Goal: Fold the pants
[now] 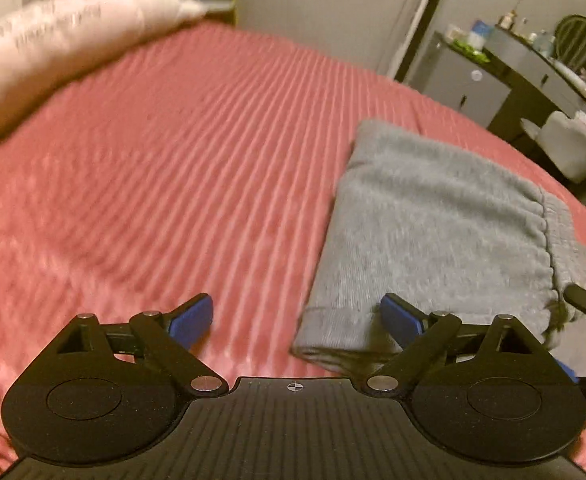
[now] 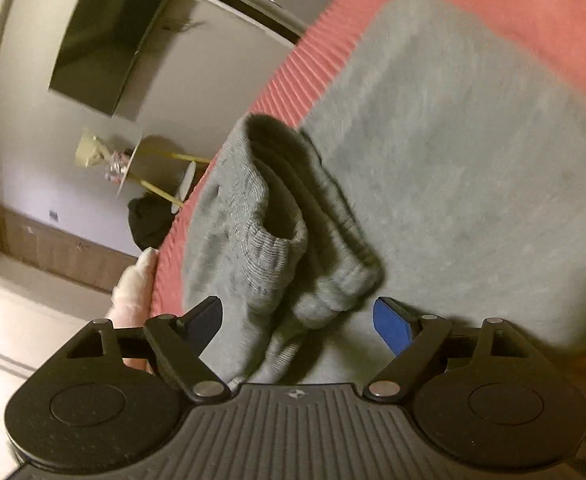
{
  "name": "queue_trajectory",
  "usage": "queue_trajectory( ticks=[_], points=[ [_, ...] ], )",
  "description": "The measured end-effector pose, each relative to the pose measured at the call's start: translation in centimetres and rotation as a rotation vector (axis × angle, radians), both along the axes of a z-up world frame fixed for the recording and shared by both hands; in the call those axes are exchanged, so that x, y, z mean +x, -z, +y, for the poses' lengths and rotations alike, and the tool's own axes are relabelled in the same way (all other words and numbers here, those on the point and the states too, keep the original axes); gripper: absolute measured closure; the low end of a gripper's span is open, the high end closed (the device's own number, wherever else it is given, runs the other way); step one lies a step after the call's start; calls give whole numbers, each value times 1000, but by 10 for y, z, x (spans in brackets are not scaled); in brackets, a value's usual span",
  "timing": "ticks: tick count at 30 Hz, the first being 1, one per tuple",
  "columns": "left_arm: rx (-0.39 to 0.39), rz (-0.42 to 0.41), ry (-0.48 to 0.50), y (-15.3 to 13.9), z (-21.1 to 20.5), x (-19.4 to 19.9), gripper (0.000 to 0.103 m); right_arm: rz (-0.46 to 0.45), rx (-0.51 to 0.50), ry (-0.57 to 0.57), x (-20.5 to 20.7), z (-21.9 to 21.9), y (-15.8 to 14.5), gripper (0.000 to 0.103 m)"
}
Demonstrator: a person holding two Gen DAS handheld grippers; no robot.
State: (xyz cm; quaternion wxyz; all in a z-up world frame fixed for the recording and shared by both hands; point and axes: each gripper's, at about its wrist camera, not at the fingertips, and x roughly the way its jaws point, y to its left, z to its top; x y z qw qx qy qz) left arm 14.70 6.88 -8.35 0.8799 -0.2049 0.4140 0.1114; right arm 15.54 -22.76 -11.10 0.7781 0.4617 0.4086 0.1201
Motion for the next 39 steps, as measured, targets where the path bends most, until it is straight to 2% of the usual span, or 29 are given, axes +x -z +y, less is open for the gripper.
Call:
queue_trajectory(
  ticks=[1, 3, 4, 7, 11, 13, 15, 16, 18, 21, 25, 28, 32, 35, 39],
  points=[
    [-9, 1, 3, 2, 2, -2, 4, 21, 26, 28, 4, 1, 4, 21],
    [-21, -10, 18, 6, 2, -1, 1, 38, 28, 75, 5, 4, 5, 42],
    [-32, -14, 29, 6, 0, -2, 1, 24, 35, 83, 6, 5, 5, 43],
    [-83, -16, 54, 11, 2, 0, 1, 2, 55, 106, 2, 6, 10, 38],
    [-116, -28, 66, 13, 7, 0, 1, -5, 92, 142, 5, 13, 18, 23],
    [-125, -22, 68, 13, 4, -2, 1, 15, 68, 149, 12, 19, 15, 23],
    [-152, -28, 80, 15, 7, -5, 2, 37, 1, 149, 18, 25, 9, 47],
    [-165, -36, 89, 14, 6, -7, 2, 32, -35, 138, 18, 26, 3, 49],
    [-182, -52, 118, 13, 5, -10, 2, -29, -91, 122, 15, 32, -17, 56],
    [-185, -81, 140, 12, 3, -11, 2, -162, -154, 101, 6, 41, -58, 58],
    [-191, -64, 144, 14, 5, -12, 2, -297, -190, 111, -10, 42, -101, 59],
    [-196, -54, 139, 15, 6, -11, 2, -345, -182, 145, -20, 29, -117, 59],
    [-192, -40, 159, 15, 3, -10, 2, -337, -179, 201, -36, 5, -118, 59],
    [-186, -39, 186, 14, -1, -6, 1, -311, -199, 243, -46, -17, -108, 59],
    [-163, -10, 229, 14, -11, -4, 1, -246, -203, 322, -59, -44, -74, 57]
  ],
)
